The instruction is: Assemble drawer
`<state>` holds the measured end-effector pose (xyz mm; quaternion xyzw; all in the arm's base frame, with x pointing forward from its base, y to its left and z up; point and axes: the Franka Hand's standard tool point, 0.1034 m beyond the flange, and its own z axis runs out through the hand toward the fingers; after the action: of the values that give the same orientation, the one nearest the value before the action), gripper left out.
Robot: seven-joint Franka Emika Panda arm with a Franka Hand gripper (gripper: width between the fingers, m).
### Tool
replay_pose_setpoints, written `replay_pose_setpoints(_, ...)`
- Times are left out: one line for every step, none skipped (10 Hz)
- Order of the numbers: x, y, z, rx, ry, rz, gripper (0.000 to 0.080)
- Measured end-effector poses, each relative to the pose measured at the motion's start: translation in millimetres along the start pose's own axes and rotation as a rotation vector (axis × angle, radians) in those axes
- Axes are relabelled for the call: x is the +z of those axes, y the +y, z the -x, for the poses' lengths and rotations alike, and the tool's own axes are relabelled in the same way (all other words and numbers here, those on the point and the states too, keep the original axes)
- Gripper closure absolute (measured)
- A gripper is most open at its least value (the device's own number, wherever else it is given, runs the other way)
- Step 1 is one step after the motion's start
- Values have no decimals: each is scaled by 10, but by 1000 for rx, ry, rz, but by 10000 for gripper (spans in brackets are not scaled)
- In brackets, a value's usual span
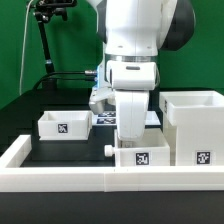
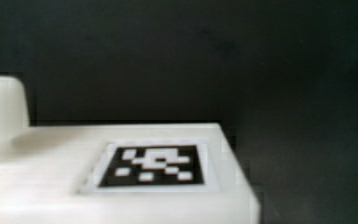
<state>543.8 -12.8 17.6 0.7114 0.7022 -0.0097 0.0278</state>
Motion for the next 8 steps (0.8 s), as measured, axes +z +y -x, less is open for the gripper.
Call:
replay_pose_setpoints(14, 1, -26, 6, 1, -1, 755)
replay_pose_setpoints(46, -4, -64, 5, 2, -5, 755)
replay_pose_setpoints(85, -17, -101, 6, 3, -10, 755)
replay_pose_setpoints(94, -16, -118, 12, 2, -9, 755)
replay_pose_setpoints(94, -14, -118, 18, -1, -9, 755)
replay_pose_setpoints(95, -15, -100, 21, -1, -9, 755)
replay_pose_setpoints(96, -16, -96, 22, -1, -9, 755)
replay_pose_setpoints(96, -16, -95, 22, -1, -9, 755)
